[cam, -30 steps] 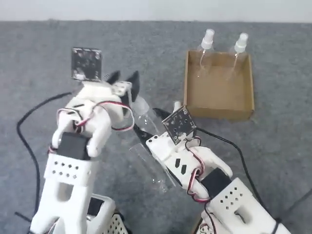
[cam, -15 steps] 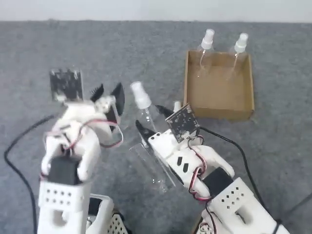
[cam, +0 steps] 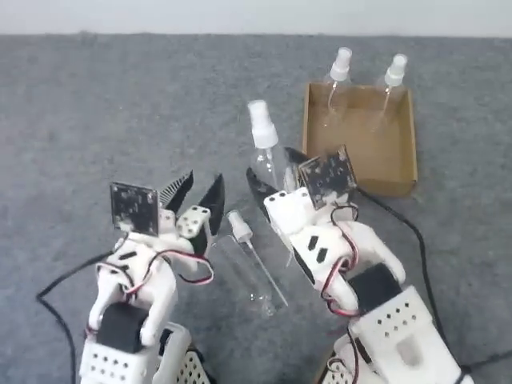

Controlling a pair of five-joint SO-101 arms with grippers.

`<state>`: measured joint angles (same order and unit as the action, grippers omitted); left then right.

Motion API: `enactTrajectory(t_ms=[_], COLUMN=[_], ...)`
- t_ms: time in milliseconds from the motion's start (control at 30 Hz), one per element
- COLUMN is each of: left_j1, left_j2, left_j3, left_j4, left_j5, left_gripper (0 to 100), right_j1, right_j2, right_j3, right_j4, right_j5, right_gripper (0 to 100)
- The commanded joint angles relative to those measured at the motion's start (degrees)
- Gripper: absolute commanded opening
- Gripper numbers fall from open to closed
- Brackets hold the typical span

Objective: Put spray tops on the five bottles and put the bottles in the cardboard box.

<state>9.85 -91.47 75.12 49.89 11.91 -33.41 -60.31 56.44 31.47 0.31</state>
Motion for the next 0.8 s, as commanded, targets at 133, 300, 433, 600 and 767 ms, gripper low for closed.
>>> enactTrajectory(t_ms=[133, 300, 433, 600, 767], left_j1=[3.78, 5.54, 7.91, 6.24, 6.15], left_j2=[-3.87, -3.96, -4.13, -4.13, -4.13], left_j3=[1.01, 2.07, 3.12, 3.21, 3.21], left_j4=[-1.58, -1.49, -1.67, -1.85, -1.85], left_j5=[-2.9, -2.81, -3.08, -3.08, -2.9], left_gripper=[16, 30, 32, 32, 32], right_j1=[0.84, 0.75, 0.92, 0.48, 0.31], right_j2=[12.88, 19.56, 21.67, 21.49, 21.32], right_j3=[-15.91, -19.69, -21.36, -25.93, -29.27], right_j4=[5.05, 8.31, 8.31, 12.7, 18.59], right_j5=[1.85, 1.85, 2.99, 5.71, 5.54], right_gripper=[0.6, 0.6, 0.6, 0.6, 0.6])
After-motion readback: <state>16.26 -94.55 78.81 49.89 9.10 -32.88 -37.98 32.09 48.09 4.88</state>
